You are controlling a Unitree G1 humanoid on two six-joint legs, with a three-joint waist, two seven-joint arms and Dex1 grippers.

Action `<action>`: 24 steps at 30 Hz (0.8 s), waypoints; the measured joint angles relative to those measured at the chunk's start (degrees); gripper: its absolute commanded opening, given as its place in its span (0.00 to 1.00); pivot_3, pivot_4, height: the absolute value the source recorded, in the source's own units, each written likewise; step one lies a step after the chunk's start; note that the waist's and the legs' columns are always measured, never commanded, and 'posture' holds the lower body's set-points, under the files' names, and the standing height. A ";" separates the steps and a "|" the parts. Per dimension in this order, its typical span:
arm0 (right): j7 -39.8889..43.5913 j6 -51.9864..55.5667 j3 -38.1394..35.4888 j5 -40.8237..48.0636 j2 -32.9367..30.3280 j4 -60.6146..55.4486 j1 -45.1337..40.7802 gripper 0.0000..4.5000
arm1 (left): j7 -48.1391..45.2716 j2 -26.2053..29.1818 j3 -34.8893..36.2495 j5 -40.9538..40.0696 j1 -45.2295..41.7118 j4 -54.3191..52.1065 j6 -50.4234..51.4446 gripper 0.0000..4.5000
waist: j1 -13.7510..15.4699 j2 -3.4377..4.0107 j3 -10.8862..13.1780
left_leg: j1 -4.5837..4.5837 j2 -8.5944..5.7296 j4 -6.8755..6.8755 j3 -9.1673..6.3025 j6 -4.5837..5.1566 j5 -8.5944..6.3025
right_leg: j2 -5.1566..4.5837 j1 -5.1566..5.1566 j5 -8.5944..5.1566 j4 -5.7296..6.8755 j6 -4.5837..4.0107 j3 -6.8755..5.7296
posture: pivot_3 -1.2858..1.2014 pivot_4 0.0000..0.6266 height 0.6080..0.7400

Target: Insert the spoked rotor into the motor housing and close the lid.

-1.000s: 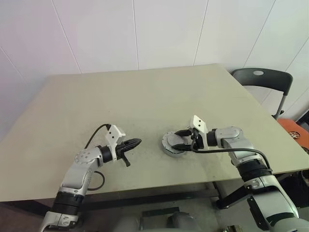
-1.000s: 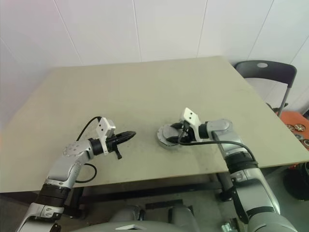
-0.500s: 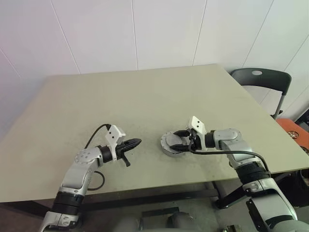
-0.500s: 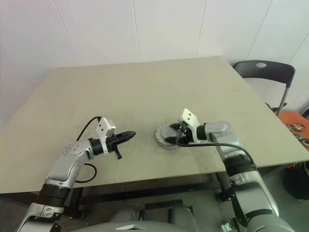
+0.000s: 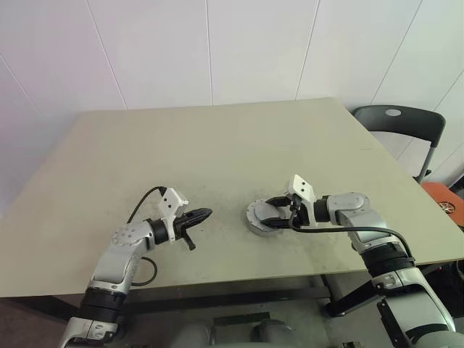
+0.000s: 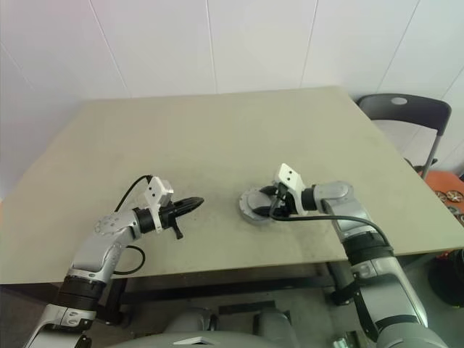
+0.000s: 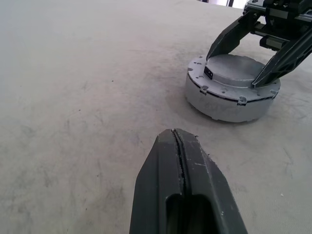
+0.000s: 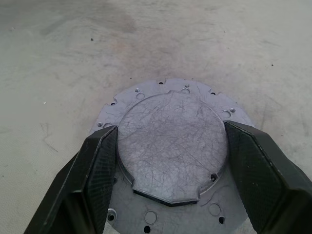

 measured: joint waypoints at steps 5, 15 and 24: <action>-0.99 -1.84 0.27 -0.19 0.83 1.09 0.18 0.68 | 0.01 0.00 0.00 0.03 0.00 0.03 0.00 0.00 | -0.29 -0.11 -0.07 | 0.09 0.06 0.01 0.06 -0.01 0.00 | 0.00 0.06 -0.01 0.01 0.00 -0.01 | 0.52 0.00 1.00; -0.97 -4.15 0.00 -0.07 1.39 5.62 0.46 0.68 | 0.00 -0.41 -0.05 0.31 -0.06 0.51 -0.48 0.00 | -0.51 -0.01 -0.31 | 0.98 0.41 -0.01 -0.04 -0.20 -0.24 | 0.02 1.12 -0.05 -1.00 0.01 -0.51 | 0.52 0.00 1.00; 1.62 -4.34 0.20 -0.07 0.65 5.65 0.79 0.68 | -0.03 -0.50 -1.13 0.39 -0.61 0.73 -0.63 0.00 | -1.30 -0.09 -0.79 | 0.97 0.21 -0.06 0.05 0.36 -0.80 | -0.90 1.59 -0.05 -1.70 0.03 -1.23 | 0.52 0.00 1.00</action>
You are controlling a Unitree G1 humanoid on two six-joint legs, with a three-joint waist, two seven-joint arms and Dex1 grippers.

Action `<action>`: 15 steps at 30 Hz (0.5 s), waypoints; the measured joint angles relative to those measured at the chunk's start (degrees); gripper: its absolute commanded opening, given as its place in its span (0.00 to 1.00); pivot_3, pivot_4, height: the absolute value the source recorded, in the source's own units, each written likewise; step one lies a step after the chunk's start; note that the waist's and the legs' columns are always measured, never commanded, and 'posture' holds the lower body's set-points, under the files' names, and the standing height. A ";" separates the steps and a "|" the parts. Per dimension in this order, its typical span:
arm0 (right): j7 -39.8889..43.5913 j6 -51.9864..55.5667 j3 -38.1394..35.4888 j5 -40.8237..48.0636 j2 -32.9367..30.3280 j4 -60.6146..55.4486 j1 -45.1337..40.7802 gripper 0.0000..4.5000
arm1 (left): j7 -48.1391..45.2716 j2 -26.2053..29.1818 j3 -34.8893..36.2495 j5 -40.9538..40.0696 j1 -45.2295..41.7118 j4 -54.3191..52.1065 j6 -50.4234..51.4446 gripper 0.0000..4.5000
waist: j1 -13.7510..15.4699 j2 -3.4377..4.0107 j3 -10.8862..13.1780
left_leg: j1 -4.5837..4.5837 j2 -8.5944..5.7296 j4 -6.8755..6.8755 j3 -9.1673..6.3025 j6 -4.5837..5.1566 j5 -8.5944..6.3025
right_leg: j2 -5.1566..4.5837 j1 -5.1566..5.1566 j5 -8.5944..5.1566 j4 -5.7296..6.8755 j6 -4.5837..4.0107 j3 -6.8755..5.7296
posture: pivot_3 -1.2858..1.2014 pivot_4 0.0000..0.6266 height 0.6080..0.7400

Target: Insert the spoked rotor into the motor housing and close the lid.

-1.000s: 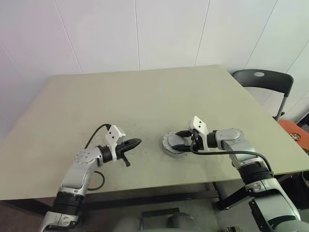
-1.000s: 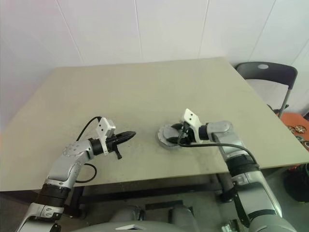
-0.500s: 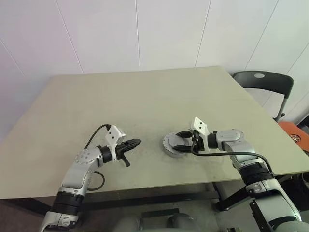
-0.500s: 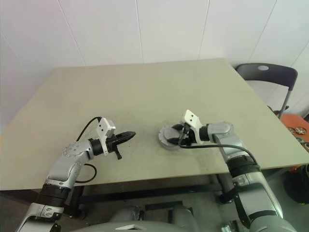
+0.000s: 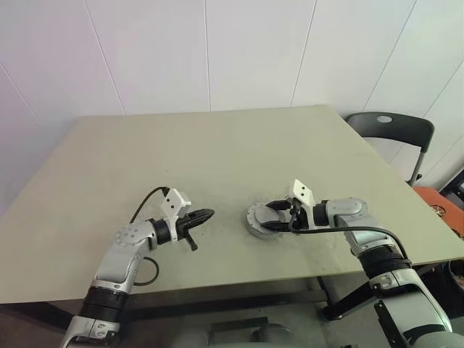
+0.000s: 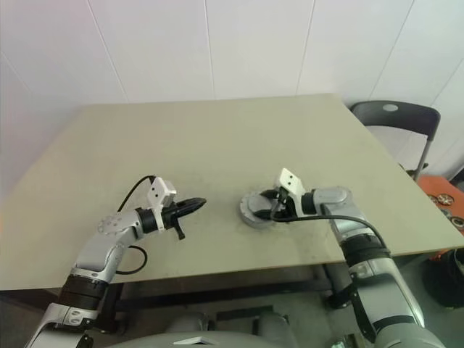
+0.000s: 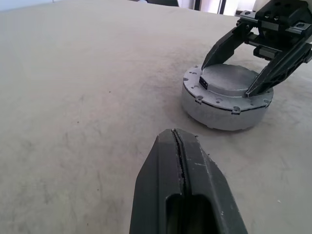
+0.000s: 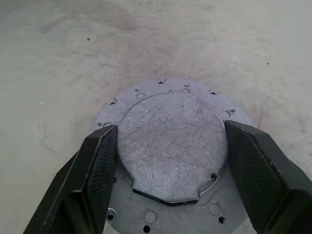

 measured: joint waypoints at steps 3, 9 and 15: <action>1.66 -0.24 0.00 0.00 -0.38 0.00 -0.14 0.68 | 0.00 0.00 -0.07 0.00 -0.06 0.18 -0.05 0.00 | 0.10 -0.15 -0.15 | -0.02 -0.01 -0.02 0.01 0.00 -0.15 | -0.02 -0.05 -0.07 -0.01 0.12 -0.01 | 0.52 0.00 1.00; 1.53 -8.01 1.66 -0.39 -0.26 4.28 -1.52 0.68 | 0.08 -0.04 -0.17 0.00 -0.11 0.36 -0.22 0.00 | -0.02 -0.08 -0.17 | 0.04 0.00 -0.07 0.00 -0.05 -0.19 | -0.03 -0.01 -0.11 0.01 0.18 -0.02 | 0.52 0.00 1.00; 0.09 -12.90 3.02 -0.96 0.00 7.76 -2.47 0.68 | 0.12 -0.03 -0.17 0.01 -0.11 0.38 -0.37 0.00 | -0.37 -0.02 -0.15 | -0.07 0.02 0.01 0.00 -0.07 -0.21 | -0.10 0.29 -0.12 -0.30 0.19 -0.18 | 0.52 0.00 1.00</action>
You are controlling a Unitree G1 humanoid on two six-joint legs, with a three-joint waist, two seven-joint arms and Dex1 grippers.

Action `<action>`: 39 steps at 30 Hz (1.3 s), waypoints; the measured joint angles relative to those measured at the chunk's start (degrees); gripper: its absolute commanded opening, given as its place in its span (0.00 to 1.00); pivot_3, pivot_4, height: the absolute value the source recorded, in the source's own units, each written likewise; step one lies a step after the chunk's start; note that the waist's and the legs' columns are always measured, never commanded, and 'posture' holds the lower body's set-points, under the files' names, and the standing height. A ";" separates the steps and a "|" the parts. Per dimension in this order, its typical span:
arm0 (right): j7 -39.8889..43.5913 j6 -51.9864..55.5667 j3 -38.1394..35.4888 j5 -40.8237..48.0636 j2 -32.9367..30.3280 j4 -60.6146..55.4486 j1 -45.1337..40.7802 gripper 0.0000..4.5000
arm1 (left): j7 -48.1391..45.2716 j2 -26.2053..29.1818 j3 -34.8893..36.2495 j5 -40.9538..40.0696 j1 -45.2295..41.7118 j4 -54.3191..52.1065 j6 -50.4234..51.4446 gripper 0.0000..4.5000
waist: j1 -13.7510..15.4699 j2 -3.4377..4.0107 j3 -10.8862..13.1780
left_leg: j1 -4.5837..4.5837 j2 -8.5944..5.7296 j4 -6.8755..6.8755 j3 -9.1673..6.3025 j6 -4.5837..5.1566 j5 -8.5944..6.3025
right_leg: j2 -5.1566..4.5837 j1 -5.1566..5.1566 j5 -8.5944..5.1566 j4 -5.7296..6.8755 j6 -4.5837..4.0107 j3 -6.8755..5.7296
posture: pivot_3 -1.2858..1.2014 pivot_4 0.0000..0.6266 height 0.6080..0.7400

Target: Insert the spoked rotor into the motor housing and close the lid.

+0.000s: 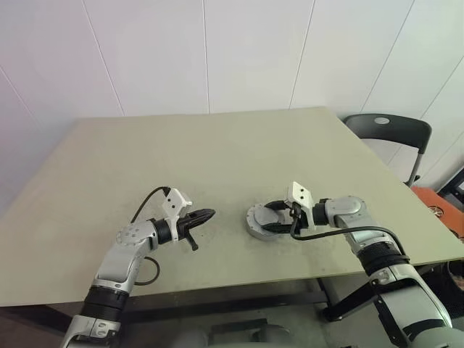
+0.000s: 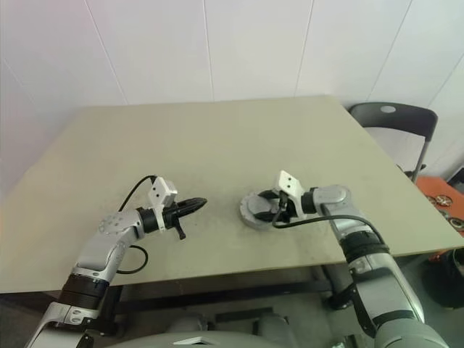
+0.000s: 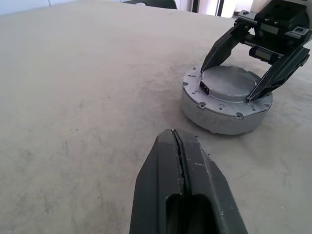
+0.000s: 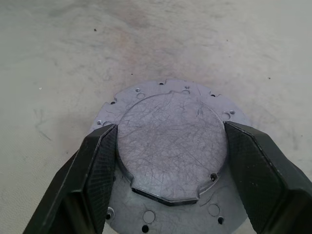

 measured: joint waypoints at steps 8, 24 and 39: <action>-0.09 3.24 -1.06 0.14 0.08 0.16 -0.12 0.68 | -0.10 -0.06 -0.33 -0.01 -0.11 0.01 0.00 0.00 | -0.04 0.82 -0.25 | -0.89 0.53 0.08 0.20 0.01 -0.01 | -0.38 -0.12 0.01 -0.92 0.01 -1.02 | 0.52 0.00 1.00; 2.83 8.11 -1.77 0.22 0.79 -3.47 0.25 0.68 | -6.94 -10.04 -9.65 5.18 -19.09 21.40 -7.46 0.00 | 0.41 0.15 -0.61 | -0.04 0.60 -0.08 0.24 -0.23 -0.13 | -0.42 -0.41 0.01 0.27 0.03 -1.19 | 0.52 0.00 1.00; 0.08 19.77 -1.98 0.14 -0.62 -15.86 2.70 0.68 | -10.86 -13.34 -15.83 12.48 -26.03 29.74 -7.35 0.00 | 0.60 0.07 -0.48 | -0.76 0.65 -0.04 0.15 -0.23 -0.14 | -0.30 -0.92 0.06 0.39 0.27 -1.27 | 0.52 0.00 1.00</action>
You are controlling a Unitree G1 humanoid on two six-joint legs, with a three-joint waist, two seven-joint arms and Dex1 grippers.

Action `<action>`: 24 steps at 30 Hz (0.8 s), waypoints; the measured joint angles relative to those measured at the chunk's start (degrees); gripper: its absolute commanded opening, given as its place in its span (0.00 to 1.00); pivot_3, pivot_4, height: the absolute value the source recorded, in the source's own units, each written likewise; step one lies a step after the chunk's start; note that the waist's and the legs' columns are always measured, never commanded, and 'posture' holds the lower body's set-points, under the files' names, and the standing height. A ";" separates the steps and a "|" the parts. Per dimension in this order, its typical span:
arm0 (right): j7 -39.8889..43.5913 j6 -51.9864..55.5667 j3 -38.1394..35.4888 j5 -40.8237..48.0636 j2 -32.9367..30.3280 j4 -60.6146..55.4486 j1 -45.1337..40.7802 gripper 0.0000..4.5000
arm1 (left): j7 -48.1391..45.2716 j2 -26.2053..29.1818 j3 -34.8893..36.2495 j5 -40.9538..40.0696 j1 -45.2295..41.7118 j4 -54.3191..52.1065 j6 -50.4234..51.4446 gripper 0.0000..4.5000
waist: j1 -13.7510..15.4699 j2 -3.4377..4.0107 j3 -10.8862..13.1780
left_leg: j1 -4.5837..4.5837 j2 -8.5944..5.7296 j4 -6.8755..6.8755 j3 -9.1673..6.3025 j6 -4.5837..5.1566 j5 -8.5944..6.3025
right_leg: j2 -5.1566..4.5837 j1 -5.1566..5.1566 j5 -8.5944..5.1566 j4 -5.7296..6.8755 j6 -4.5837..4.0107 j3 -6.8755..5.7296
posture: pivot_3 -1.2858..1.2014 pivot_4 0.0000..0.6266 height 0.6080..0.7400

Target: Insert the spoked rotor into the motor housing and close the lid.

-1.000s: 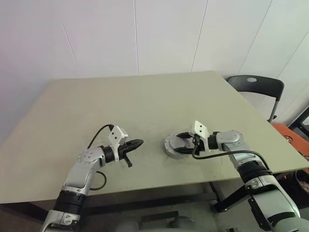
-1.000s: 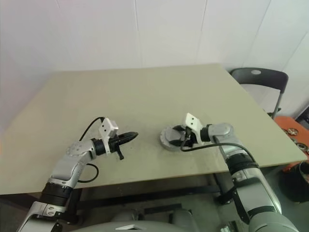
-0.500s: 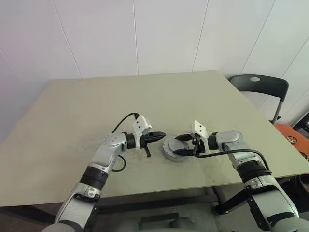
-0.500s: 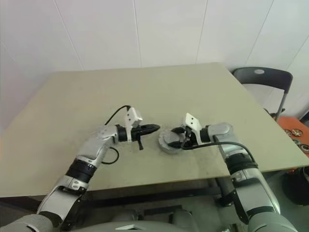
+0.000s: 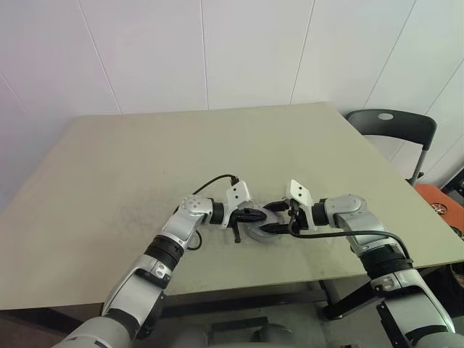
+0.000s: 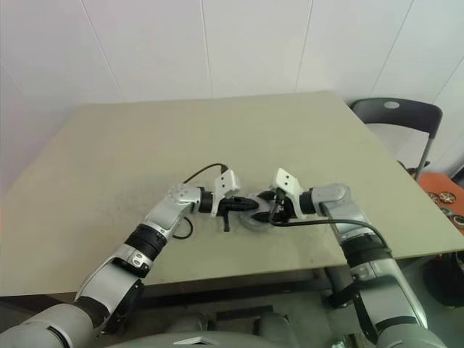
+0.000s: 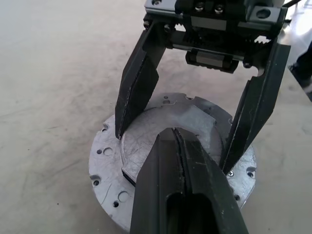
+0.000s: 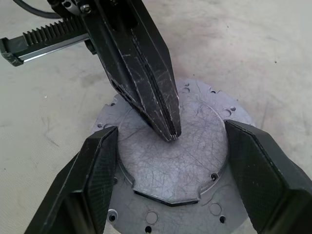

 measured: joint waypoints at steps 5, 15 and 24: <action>0.04 4.96 -0.83 1.34 -0.13 -3.37 0.97 0.89 | -0.57 0.46 -0.62 0.85 0.15 -2.22 2.47 0.00 | 0.07 0.00 0.01 | -0.13 0.00 -0.04 -0.01 -0.01 -0.01 | 0.01 -0.14 0.02 -0.01 0.02 -0.02 | 0.52 0.00 1.00; 1.30 5.97 -2.44 3.87 -0.81 -4.42 2.49 0.99 | -0.71 0.30 -0.60 0.81 0.90 -3.41 2.82 0.00 | 0.80 -0.01 0.02 | -0.12 0.03 -0.03 -0.02 -0.01 -0.12 | 0.08 -0.14 0.04 0.01 0.00 -0.02 | 0.52 0.00 1.00; -1.14 17.71 -13.15 15.77 1.06 0.89 0.76 0.99 | -1.67 0.22 -0.60 0.59 1.60 -4.69 3.30 0.00 | 1.23 0.10 0.24 | -0.17 0.02 0.04 -0.01 -0.01 -0.12 | 0.04 -0.14 0.05 0.00 -0.04 -0.02 | 0.52 0.00 1.00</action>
